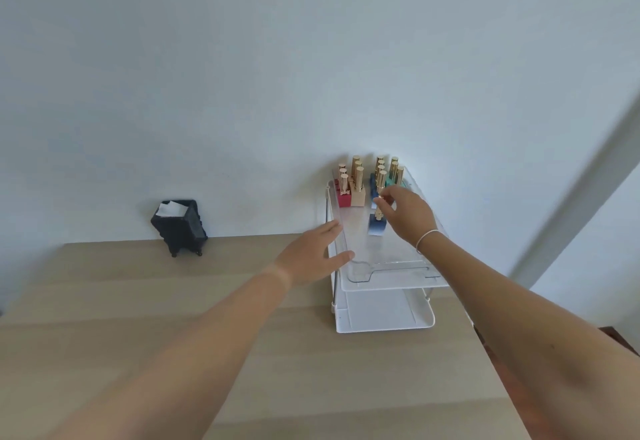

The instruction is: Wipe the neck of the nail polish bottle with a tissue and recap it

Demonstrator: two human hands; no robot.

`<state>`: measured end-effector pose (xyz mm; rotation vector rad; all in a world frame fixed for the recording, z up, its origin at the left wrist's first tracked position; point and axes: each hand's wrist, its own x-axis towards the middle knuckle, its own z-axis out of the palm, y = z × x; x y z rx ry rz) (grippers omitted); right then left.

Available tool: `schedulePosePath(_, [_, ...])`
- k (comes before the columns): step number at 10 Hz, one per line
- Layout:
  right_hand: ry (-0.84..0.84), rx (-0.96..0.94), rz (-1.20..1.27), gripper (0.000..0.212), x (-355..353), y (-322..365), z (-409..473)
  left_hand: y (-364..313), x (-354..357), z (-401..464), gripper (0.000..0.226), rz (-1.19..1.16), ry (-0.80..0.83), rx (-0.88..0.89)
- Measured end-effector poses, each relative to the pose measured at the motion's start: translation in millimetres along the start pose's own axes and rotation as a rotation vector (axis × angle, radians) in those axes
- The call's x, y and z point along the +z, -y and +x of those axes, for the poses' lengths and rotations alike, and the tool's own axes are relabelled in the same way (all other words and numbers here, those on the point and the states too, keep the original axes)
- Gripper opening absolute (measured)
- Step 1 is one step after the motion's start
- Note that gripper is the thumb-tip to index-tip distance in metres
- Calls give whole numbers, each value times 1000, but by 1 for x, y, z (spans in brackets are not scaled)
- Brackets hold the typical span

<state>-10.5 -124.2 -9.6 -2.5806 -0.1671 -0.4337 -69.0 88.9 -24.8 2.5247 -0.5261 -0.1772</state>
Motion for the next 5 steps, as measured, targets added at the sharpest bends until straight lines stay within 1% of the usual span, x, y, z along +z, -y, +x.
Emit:
schedulePosePath(3, [9, 5, 20, 27, 5, -2, 3, -2, 2, -2, 71, -22, -7, -27])
schedulePosePath(4, [-11, -6, 1, 30, 5, -4, 0, -2, 5, -4, 70, -45, -28, -16])
schedulePosePath(5, [-88, -29, 9, 33, 4, 0, -4, -1, 4, -6, 68, -100, -31, -37])
